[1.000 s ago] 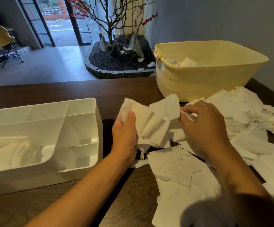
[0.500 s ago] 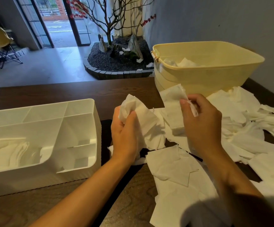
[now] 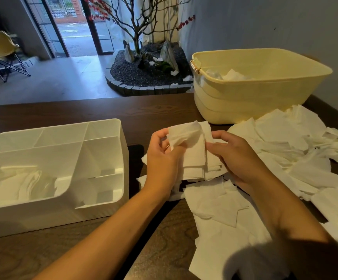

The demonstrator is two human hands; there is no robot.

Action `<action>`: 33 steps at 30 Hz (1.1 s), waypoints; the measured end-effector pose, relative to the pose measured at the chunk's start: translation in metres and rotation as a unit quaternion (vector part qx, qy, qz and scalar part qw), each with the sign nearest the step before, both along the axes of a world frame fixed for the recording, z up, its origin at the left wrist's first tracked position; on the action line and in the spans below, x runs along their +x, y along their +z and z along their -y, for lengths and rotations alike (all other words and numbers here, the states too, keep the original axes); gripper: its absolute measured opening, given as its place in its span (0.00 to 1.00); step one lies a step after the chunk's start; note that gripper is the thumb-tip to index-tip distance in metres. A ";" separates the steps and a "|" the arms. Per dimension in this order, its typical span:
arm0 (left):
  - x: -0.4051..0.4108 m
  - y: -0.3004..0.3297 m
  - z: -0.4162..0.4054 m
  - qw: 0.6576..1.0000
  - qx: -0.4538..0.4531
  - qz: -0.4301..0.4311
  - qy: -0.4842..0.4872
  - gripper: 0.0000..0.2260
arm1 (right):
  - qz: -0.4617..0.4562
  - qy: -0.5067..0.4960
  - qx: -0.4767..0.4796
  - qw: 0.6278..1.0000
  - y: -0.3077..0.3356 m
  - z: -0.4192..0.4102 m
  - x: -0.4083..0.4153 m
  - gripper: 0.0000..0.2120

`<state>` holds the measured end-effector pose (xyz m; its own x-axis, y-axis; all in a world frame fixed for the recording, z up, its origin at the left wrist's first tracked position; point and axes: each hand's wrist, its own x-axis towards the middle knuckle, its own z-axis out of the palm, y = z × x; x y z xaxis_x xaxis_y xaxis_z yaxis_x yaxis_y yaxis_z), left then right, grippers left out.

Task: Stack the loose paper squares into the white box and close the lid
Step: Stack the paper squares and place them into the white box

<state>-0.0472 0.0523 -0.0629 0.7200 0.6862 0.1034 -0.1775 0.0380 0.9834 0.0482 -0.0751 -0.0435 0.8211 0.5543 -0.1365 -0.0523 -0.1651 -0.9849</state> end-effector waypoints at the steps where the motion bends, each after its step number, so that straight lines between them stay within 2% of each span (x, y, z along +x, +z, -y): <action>1: 0.001 -0.002 -0.001 1.000 -0.002 -0.001 0.009 0.18 | -0.016 0.006 0.007 1.000 0.000 0.001 0.001 0.09; 4: 0.004 -0.004 -0.001 0.999 -0.006 0.000 0.035 0.19 | -0.045 0.021 0.025 0.998 0.003 0.000 -0.001 0.09; 7: 0.004 -0.003 0.002 0.999 0.014 -0.004 0.045 0.15 | -0.052 0.056 0.037 0.996 0.003 -0.004 -0.009 0.09; 10: 0.004 -0.002 0.004 0.998 0.029 -0.021 0.055 0.08 | -0.041 0.079 0.023 0.996 0.001 -0.008 -0.015 0.13; 17: 0.005 -0.007 0.004 0.995 0.046 -0.048 0.080 0.08 | -0.070 0.077 0.004 0.995 -0.003 -0.013 -0.020 0.21; 20: 0.001 -0.001 0.005 0.997 0.049 -0.015 0.060 0.08 | -0.128 0.059 0.075 0.987 0.000 -0.011 -0.019 0.20; 23: -0.001 0.004 0.007 0.996 0.077 -0.048 0.007 0.09 | -0.168 0.024 0.154 0.973 0.006 -0.005 -0.015 0.17; 24: -0.002 0.004 0.007 0.992 0.102 -0.068 -0.015 0.08 | -0.155 0.018 0.146 0.977 0.006 -0.004 -0.015 0.15; 26: -0.003 0.008 0.005 0.987 0.129 -0.089 -0.039 0.05 | -0.074 0.008 0.070 0.995 0.006 -0.003 -0.011 0.11; 28: -0.005 0.012 -0.002 0.987 0.101 -0.101 -0.070 0.05 | 0.002 0.010 0.025 1.000 0.008 -0.001 -0.009 0.04; 29: -0.006 0.016 -0.005 0.986 0.074 -0.111 -0.100 0.06 | 0.028 0.022 0.016 0.999 0.010 0.000 -0.009 0.05; 31: -0.009 0.020 -0.007 0.981 0.006 -0.114 -0.159 0.08 | 0.056 0.060 -0.019 0.996 0.012 0.000 -0.011 0.13; 33: -0.009 0.019 -0.006 0.982 -0.057 -0.081 -0.160 0.11 | 0.048 0.074 -0.033 0.996 0.013 -0.001 -0.015 0.17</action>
<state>-0.0563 0.0583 -0.0440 0.9014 0.4228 -0.0935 0.0191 0.1770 0.9840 0.0335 -0.0740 -0.0302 0.7425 0.6621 -0.1016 0.0704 -0.2280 -0.9711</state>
